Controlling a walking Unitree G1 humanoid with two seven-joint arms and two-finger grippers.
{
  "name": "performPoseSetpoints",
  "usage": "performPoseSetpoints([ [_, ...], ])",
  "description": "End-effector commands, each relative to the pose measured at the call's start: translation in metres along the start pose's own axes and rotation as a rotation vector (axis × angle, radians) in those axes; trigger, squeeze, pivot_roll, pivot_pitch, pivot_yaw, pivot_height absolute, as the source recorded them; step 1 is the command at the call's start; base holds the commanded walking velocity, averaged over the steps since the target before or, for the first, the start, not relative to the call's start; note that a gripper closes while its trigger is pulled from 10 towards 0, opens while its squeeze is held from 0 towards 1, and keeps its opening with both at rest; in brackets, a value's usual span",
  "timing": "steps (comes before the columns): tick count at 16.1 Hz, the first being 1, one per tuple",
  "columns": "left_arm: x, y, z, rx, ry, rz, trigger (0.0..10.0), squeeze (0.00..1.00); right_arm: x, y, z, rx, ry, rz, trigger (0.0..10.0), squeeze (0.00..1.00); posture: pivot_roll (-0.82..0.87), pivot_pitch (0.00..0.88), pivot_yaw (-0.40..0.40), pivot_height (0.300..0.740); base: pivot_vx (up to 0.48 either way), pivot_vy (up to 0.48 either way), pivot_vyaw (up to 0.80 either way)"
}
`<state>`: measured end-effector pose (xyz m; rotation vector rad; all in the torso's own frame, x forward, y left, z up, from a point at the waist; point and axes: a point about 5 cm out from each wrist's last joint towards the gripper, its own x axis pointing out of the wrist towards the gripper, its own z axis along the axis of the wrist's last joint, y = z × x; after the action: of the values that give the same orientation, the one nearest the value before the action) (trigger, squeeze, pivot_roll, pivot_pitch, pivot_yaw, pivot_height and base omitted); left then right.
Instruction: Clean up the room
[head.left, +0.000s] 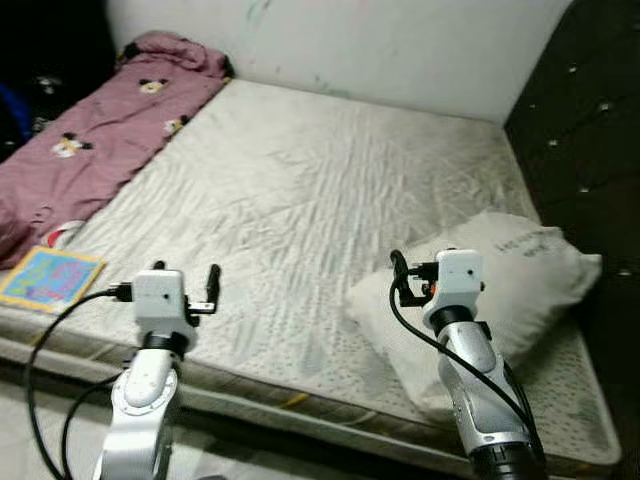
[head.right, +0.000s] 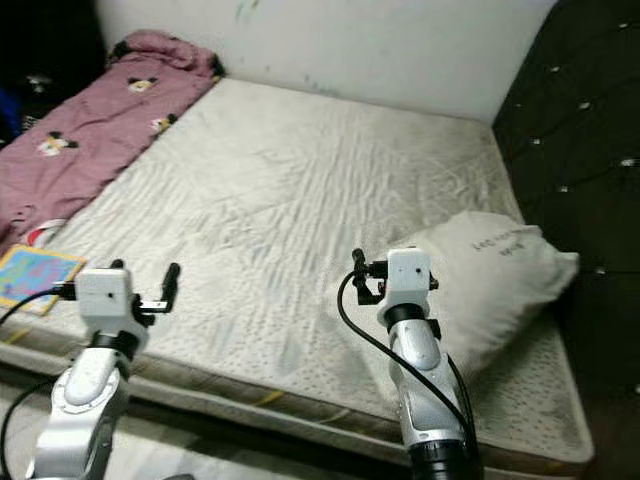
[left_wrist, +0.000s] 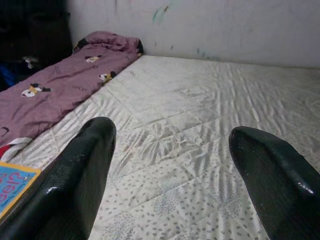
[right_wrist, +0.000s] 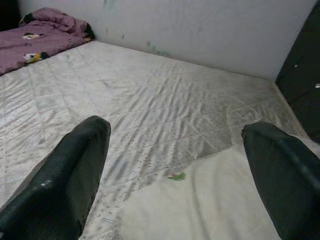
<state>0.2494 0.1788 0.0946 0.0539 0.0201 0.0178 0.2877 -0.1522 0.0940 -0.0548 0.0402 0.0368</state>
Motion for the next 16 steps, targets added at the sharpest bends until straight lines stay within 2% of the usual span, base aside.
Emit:
performPoseSetpoints([
  [1, 0.0014, -0.007, 0.0003, -0.014, 0.002, -0.028, 10.0, 0.0, 0.0021, -0.0055, 0.0023, -0.003, -0.002, -0.015, 10.0, 0.0, 0.08, 0.0, -0.064, 0.74, 0.0, -0.48, 0.0],
  [7, 0.0017, -0.0064, 0.0003, -0.022, 0.006, -0.023, 10.0, 0.0, 0.0029, -0.0051, 0.0025, -0.004, -0.001, -0.015, 10.0, 0.0, 0.08, 0.0, -0.065, 0.74, 0.0, -0.48, 0.0],
  [16, 0.0028, -0.0079, 0.0025, -0.038, -0.006, -0.03, 10.0, 0.0, 0.0037, -0.0035, 0.0029, -0.003, -0.003, -0.003, 10.0, 0.0, 0.08, 0.0, -0.066, 0.74, 0.0, 0.0, 0.0],
])
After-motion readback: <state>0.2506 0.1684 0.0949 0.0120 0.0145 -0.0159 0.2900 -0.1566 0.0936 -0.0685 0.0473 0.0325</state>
